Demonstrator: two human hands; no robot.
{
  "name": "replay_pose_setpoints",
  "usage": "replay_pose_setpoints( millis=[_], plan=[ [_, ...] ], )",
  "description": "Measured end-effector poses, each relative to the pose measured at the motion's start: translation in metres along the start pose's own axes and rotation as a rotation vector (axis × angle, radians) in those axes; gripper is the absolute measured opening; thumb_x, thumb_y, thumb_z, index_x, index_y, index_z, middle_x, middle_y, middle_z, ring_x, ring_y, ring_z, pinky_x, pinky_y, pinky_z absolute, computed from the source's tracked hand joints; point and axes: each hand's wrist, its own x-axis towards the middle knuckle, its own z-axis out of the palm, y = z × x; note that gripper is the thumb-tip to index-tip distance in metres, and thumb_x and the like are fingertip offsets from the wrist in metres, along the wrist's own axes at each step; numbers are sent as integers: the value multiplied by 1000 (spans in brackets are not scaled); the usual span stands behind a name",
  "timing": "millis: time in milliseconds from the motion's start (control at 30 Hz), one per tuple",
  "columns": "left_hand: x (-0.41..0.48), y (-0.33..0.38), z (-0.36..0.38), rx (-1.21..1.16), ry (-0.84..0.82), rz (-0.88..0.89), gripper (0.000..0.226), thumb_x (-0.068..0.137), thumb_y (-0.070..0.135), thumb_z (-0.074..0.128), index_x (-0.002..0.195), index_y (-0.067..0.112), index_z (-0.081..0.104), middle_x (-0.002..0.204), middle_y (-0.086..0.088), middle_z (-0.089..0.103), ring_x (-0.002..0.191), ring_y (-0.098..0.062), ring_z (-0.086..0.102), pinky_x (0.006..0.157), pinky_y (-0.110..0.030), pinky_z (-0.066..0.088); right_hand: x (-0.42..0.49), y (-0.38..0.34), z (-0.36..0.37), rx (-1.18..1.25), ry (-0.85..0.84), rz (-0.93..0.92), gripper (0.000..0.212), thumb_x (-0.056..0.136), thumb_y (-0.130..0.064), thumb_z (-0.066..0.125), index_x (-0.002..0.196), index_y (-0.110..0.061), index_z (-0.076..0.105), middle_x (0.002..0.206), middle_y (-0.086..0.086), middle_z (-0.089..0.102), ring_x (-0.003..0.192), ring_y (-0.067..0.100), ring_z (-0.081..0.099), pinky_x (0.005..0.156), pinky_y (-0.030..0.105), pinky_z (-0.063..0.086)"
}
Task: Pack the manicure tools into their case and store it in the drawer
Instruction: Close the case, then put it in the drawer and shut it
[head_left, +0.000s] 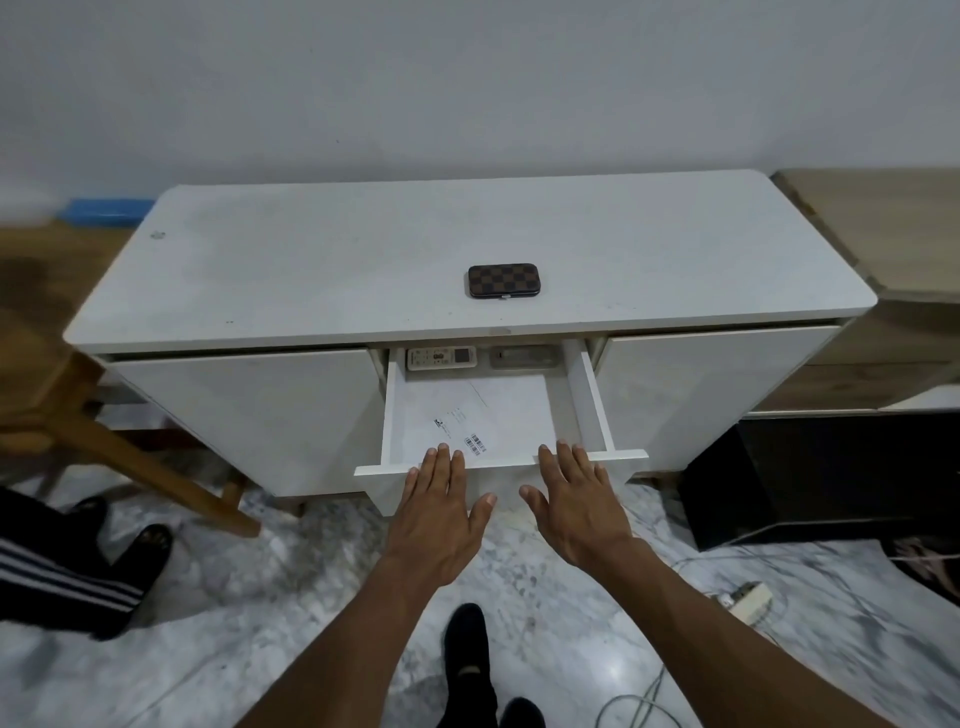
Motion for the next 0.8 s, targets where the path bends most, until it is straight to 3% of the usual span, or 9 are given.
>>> replay_pose_setpoints(
  millis=[67,133,367,433,533,567,700,800],
  plan=[
    [-4,1,0,20,-20,-8,86,92,69,-3,154,10,-6,163,-8,-14,149,-18,-17,118,-32,-13,-4,1,0,-3,-9,-3,65,101,-52,19,155,-18,5,164,7,-1,152,26,-4,122,43,2],
    [-8,3,0,23,-27,-14,74,100,57,11,154,10,-6,163,-8,-14,149,-18,-17,119,-33,-12,-7,1,-1,-13,-21,-5,65,101,-52,19,155,-19,5,164,7,-1,152,26,-5,122,43,3],
    [-8,2,-9,77,-52,-4,70,101,55,11,156,12,0,164,-8,-5,151,-18,-8,120,-36,-11,-9,-1,-17,-8,-74,-6,65,100,-52,24,154,-18,13,164,7,9,152,26,4,121,47,15],
    [-7,1,-16,81,-38,8,74,99,60,6,156,12,0,164,-8,-3,151,-18,-6,118,-35,-11,-8,-4,-27,1,-90,-4,64,100,-51,27,152,-15,20,162,9,18,151,28,13,120,47,23],
    [1,-1,-27,47,27,6,109,71,76,-27,155,14,0,164,-7,-4,151,-18,-6,116,-32,-13,-2,-10,-49,16,-35,-9,56,100,-49,33,143,-12,35,150,9,42,139,30,37,109,45,39],
    [6,-2,-32,32,54,-3,110,69,76,-30,156,14,1,164,-7,-4,151,-18,-6,115,-32,-12,1,-12,-58,28,-1,-13,54,100,-48,34,141,-12,38,147,8,46,135,29,42,106,44,42],
    [38,-5,-65,9,123,-4,69,101,54,11,156,12,5,164,-8,-1,151,-20,-4,119,-34,-7,29,-25,-98,42,104,-42,50,100,-45,38,137,-12,45,142,9,52,129,28,49,102,43,45],
    [74,-11,-87,21,172,24,67,103,51,14,155,9,9,164,-10,4,151,-22,1,120,-38,-2,62,-38,-128,37,180,-42,42,98,-42,43,127,-12,52,131,11,59,118,31,55,93,42,48]
  ],
)
